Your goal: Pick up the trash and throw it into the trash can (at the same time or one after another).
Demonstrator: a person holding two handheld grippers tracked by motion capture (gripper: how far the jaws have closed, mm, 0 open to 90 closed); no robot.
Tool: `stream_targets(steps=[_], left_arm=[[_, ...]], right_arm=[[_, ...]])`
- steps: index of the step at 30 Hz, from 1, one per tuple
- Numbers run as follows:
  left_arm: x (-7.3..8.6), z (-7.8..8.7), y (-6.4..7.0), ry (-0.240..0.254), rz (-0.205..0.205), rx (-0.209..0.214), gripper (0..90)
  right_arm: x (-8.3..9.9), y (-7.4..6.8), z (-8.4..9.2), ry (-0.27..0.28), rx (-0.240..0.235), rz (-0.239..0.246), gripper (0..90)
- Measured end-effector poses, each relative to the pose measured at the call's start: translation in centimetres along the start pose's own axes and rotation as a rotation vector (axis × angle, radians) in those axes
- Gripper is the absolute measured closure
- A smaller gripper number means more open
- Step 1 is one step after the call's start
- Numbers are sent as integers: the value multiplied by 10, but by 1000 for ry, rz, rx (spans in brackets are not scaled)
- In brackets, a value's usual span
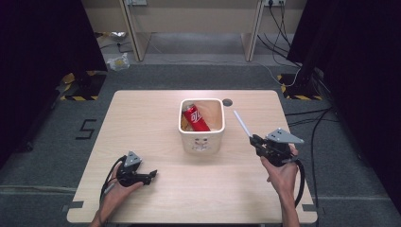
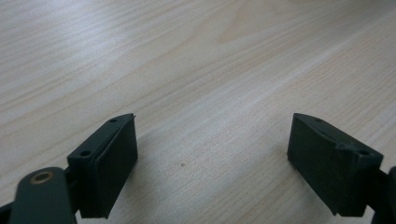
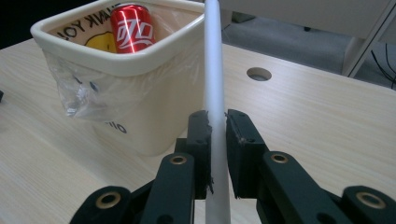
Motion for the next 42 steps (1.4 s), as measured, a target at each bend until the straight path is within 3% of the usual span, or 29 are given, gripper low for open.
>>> stream_targets(steps=[30,42], left_arm=[[0,0,0,1,2,0,151],[0,0,0,-1,-2,0,152]], right_arm=[[-50,-19,-29,68,-94,40,801],[-81,-30,-54,49,-139,69,800]])
Point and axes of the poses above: each handheld gripper's, and its own axes: z roughly backward along the jaws, x roughly out of its underside, y roughly to its right, the point moved 6 cm from there along -z, roughly forward along the jaws, and after that the axes turned 15 degrees about -x, right-handed, at the moved point
